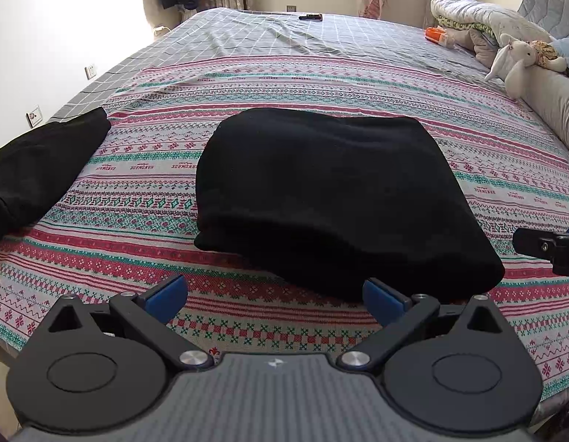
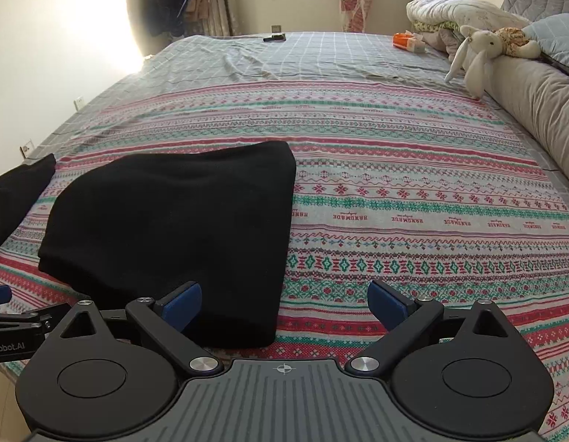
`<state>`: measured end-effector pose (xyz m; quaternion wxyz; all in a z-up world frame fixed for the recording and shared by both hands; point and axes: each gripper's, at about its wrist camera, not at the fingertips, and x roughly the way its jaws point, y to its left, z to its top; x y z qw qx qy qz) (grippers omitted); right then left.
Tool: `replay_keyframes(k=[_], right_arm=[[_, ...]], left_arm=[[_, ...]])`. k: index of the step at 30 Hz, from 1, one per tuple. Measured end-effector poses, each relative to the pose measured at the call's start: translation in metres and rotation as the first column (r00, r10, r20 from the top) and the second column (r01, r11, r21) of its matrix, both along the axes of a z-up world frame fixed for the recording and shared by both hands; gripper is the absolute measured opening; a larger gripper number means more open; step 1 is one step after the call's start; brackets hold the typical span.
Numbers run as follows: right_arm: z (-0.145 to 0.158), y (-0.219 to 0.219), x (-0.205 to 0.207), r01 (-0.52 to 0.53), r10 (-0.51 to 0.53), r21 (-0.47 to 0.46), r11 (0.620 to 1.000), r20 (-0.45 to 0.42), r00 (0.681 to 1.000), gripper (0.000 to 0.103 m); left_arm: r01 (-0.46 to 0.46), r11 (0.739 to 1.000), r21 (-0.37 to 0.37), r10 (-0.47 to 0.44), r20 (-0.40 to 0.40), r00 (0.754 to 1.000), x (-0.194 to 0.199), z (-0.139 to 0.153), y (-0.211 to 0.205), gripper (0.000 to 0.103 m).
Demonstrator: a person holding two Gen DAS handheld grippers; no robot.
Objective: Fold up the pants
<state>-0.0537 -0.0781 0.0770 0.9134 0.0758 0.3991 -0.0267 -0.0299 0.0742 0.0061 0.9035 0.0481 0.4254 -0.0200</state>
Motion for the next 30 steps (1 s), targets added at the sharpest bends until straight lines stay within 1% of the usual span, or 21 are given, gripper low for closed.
replay_keyframes(k=[9,24,27,30], right_arm=[[-0.0052,0.0078,0.0006,-0.027,0.027,-0.015,1.000,-0.019,0.999,0.098],[-0.0077,0.0083,0.0010,-0.030,0.030,-0.015,0.999,-0.026,0.999,0.098],[-0.0099,0.0082,0.0014,-0.032,0.031,-0.016,0.999,-0.030,0.999,0.098],[-0.0109,0.0086,0.0023,-0.028,0.027,-0.017,0.999,-0.029,0.999,0.098]], left_arm=[[0.022,1.000,0.015,-0.022,0.009,1.000,-0.0020,0.0001,-0.0052,0.103],[0.025,0.999,0.021,-0.025,0.003,1.000,-0.0013,-0.0022,-0.0052,0.103],[0.034,0.999,0.009,-0.034,-0.007,0.999,-0.0003,-0.0036,-0.0050,0.103],[0.042,0.999,-0.001,-0.042,0.000,0.999,-0.0003,-0.0022,-0.0034,0.103]])
